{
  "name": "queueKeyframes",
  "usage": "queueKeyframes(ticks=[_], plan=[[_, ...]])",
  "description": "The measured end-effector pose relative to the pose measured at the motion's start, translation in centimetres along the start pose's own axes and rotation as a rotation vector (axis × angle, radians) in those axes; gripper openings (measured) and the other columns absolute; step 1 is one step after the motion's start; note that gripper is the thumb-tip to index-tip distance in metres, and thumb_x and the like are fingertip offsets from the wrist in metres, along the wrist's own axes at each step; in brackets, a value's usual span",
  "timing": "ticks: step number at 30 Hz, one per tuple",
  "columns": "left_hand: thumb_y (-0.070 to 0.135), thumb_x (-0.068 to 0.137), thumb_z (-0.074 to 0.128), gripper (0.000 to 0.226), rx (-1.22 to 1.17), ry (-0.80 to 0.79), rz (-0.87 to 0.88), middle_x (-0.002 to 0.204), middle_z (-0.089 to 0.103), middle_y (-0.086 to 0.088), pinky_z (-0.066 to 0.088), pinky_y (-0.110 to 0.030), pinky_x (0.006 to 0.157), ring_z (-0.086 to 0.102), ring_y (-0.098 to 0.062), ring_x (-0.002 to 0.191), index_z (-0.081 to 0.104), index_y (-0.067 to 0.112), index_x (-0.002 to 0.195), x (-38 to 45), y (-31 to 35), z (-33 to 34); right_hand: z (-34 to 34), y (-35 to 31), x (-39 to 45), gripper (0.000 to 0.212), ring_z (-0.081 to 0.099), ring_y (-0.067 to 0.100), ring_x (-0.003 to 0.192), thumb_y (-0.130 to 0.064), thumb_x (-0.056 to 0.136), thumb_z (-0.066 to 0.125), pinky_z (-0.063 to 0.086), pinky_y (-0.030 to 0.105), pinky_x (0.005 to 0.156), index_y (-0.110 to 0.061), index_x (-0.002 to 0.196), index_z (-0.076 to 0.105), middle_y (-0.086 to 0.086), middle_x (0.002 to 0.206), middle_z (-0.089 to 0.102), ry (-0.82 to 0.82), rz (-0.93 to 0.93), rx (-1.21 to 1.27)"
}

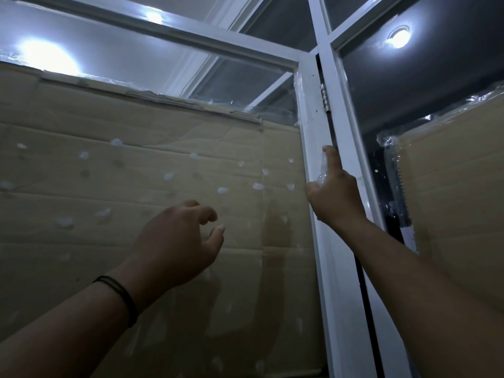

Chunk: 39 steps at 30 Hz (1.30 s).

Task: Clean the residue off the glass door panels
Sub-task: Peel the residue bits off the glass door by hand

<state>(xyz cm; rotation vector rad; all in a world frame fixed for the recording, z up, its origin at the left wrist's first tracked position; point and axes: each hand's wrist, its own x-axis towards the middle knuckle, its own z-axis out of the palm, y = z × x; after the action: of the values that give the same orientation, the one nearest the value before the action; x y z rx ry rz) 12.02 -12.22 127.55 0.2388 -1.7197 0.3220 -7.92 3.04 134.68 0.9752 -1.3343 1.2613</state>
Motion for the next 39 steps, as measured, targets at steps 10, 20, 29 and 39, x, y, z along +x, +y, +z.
queueKeyframes(ticks=[10,20,29,39], plan=[[0.047,0.087,0.055,0.034,0.018,0.028,0.018,0.097,0.058,0.011,0.036,-0.023,0.061,0.054,-0.009,0.082,0.067,0.025,0.109,1.2,0.3,-0.3,0.6,0.4,0.7,0.062,0.051,0.019,0.06,-0.008,0.081,0.048,0.045,0.031,0.051,-0.029,0.134,0.023,0.005,0.074,0.048,0.03,-0.036,-0.006],[0.048,0.086,0.055,0.034,0.031,0.017,-0.006,0.09,0.05,0.014,0.039,-0.024,0.063,0.054,-0.009,0.082,0.068,0.025,0.107,0.3,-0.2,-0.6,0.4,0.5,-1.1,0.065,0.05,0.018,0.059,-0.008,0.084,0.049,0.043,0.031,0.048,-0.025,0.141,0.021,0.005,0.073,0.049,0.004,0.006,0.003],[0.05,0.085,0.055,0.034,0.042,0.022,-0.008,0.093,0.055,0.013,0.041,-0.025,0.065,0.056,-0.011,0.082,0.069,0.026,0.105,-0.4,-0.6,-1.6,0.2,-0.8,-3.8,0.07,0.05,0.02,0.062,-0.006,0.087,0.044,0.042,0.031,0.051,-0.027,0.146,0.015,0.013,0.081,0.053,-0.035,0.037,-0.009],[0.047,0.084,0.057,0.033,0.048,0.009,-0.025,0.098,0.061,0.01,0.04,-0.025,0.065,0.058,-0.011,0.081,0.07,0.024,0.104,-1.6,-2.4,-4.2,1.1,-4.0,-5.8,0.064,0.042,0.006,0.057,-0.007,0.087,0.048,0.025,0.017,0.046,-0.027,0.141,0.022,0.006,0.077,0.048,-0.011,-0.032,0.012]])
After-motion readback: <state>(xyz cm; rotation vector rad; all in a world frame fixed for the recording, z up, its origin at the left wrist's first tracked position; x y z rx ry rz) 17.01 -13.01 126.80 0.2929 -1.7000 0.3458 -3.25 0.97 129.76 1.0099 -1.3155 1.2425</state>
